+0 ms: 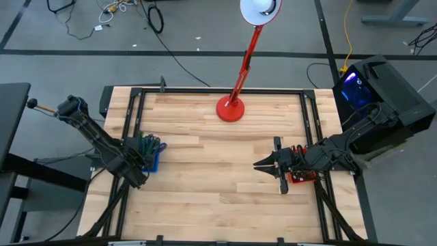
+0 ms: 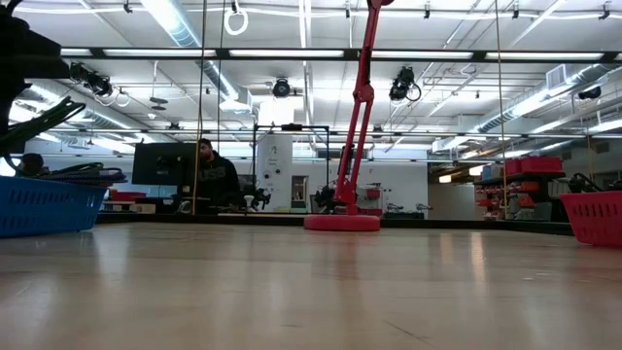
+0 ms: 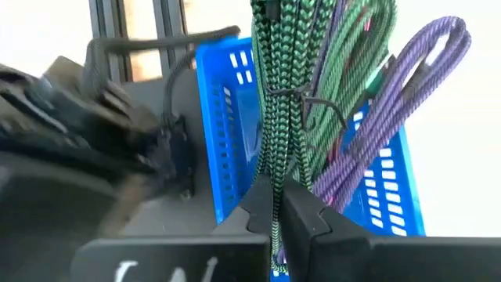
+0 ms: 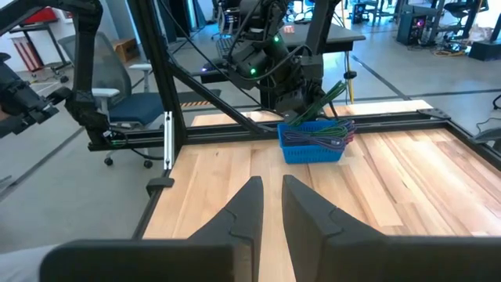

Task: Pick & Place USB Port
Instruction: Put the green and black charger cable into the blue bin

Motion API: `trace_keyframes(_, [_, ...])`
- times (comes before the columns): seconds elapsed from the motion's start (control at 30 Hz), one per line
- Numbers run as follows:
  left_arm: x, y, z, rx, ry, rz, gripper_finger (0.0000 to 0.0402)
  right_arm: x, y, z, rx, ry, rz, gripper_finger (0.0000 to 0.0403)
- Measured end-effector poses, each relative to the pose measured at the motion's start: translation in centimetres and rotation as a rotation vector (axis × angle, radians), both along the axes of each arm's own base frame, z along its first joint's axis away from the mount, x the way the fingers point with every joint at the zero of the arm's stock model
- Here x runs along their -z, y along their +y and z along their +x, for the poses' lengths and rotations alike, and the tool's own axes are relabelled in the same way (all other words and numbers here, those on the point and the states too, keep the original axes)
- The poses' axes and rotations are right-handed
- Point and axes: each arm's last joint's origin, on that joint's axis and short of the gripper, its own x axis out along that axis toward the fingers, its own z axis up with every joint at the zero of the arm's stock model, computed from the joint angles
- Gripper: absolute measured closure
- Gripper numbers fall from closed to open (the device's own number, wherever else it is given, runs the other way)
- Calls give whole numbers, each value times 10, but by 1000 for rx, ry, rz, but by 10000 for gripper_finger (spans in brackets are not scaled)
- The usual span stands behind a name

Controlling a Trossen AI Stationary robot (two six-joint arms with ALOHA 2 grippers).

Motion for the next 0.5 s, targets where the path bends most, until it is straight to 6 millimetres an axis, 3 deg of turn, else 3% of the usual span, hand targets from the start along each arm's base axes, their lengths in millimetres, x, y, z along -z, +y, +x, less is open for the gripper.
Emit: trace_keyframes(0.5, [12,-9,8,5,68,24,394,0,0,0,0,1,1,350])
